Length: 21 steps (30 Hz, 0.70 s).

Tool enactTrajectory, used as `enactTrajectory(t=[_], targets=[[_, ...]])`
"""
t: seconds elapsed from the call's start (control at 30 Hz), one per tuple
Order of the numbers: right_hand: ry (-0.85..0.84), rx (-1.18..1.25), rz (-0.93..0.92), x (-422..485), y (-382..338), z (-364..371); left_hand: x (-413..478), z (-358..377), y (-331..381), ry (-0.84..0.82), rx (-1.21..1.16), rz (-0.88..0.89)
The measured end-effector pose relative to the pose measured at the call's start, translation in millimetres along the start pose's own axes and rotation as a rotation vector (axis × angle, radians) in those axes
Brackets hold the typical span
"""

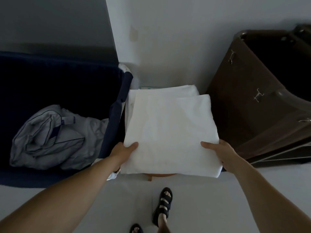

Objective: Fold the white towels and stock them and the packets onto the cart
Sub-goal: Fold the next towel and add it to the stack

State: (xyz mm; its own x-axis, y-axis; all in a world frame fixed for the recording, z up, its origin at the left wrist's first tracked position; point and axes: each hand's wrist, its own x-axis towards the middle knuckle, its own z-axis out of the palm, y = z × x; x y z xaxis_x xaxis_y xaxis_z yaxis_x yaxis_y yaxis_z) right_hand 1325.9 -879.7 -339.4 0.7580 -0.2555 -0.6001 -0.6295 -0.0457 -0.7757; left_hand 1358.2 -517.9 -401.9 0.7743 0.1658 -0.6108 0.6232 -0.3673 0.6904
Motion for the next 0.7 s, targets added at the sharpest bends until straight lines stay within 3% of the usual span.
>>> enactTrajectory(t=[0.4,0.7], targets=[[-0.021,0.039,0.058,-11.0,-7.2,2.2,-30.3,-23.1,34.2,-0.052,0.085,-0.053],[0.115,-0.133,0.000,2.0,-4.9,10.1,-31.0,-16.7,30.5,-0.212,-0.298,-0.170]])
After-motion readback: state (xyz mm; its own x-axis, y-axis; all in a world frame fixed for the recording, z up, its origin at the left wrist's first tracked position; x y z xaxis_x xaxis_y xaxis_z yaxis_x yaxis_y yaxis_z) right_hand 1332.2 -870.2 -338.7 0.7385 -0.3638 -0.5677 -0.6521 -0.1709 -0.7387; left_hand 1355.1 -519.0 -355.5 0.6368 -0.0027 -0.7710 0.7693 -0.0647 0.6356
